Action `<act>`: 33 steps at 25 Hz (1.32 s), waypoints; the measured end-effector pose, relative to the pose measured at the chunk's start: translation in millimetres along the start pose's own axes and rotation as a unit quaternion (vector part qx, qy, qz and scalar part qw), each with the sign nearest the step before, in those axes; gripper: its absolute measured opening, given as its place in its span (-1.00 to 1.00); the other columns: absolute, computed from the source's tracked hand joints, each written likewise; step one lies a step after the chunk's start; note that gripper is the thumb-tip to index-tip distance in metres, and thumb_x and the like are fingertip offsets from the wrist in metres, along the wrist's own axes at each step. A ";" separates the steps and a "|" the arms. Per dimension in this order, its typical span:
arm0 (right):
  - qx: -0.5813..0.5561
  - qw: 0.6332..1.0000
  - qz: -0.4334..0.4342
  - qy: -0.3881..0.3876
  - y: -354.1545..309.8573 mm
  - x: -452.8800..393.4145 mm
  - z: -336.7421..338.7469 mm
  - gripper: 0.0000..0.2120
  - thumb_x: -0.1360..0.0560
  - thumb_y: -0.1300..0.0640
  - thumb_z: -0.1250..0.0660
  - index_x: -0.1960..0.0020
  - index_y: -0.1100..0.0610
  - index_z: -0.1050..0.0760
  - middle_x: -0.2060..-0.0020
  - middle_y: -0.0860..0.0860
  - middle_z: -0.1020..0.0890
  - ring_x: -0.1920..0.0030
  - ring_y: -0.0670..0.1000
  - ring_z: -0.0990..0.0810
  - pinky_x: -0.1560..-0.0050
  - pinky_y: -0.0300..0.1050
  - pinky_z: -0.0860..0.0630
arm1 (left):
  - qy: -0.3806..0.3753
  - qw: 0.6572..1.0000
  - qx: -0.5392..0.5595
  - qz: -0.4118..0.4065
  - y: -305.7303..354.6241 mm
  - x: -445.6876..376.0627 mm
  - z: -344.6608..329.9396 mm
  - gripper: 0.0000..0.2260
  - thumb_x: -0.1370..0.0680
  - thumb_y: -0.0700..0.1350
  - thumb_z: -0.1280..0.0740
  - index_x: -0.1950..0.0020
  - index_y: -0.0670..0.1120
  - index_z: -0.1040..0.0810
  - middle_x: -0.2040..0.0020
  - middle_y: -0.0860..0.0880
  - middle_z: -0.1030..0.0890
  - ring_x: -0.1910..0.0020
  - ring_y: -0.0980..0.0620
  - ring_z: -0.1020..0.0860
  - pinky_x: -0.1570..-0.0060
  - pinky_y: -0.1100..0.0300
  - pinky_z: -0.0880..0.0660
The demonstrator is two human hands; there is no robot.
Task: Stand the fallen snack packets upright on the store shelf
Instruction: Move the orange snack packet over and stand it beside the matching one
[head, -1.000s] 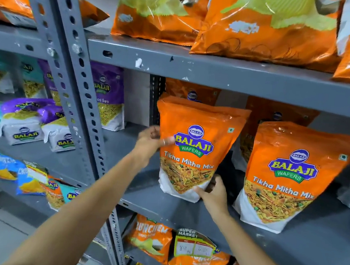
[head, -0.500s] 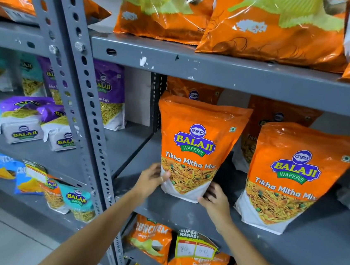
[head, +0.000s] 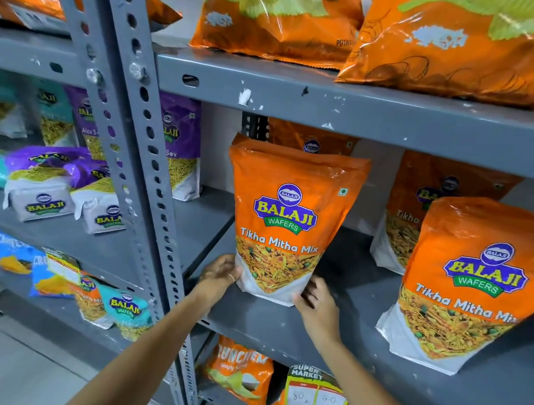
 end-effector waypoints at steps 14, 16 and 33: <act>0.043 0.962 0.102 0.248 -25.1 44.7 92.1 -0.81 -0.44 0.31 -0.33 -0.06 0.27 -0.51 0.20 0.08 -0.57 0.15 0.07 -0.55 0.16 -0.42 -0.47 | 0.140 0.957 -0.168 -0.190 34.3 59.8 -15.8 -0.81 -0.49 -0.02 -0.34 0.07 -0.14 -0.49 0.18 -0.13 -0.59 0.17 -0.10 -0.56 0.18 0.02 -0.52; 0.052 0.940 0.136 0.310 -30.5 62.6 127.9 -0.84 -0.44 0.31 -0.33 -0.02 0.28 -0.48 0.29 0.04 -0.51 0.24 0.10 -0.50 0.27 -0.46 -0.41 | 0.106 0.956 -0.174 -0.210 42.4 69.6 -45.5 -0.82 -0.50 -0.03 -0.33 0.10 -0.14 -0.48 0.24 -0.12 -0.58 0.24 -0.06 -0.53 0.26 0.07 -0.47; -0.045 0.982 -0.019 0.180 49.5 57.8 244.5 -0.49 -0.42 0.13 -0.40 -0.30 0.10 -0.29 -0.16 0.02 -0.51 -0.20 0.06 -0.48 -0.14 -0.04 -0.39 | -0.188 0.964 -0.175 -0.073 15.3 78.6 -264.8 -0.41 -0.47 0.09 -0.32 -0.46 0.13 -0.18 -0.48 0.03 -0.31 -0.54 -0.02 -0.04 -0.38 -0.17 0.46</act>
Point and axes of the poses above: each hand's wrist, its own x-axis away from the middle knuckle, its own z-axis out of the back of the hand, y = z × x, the point moved 10 cm from there along -x, towards the middle knuckle
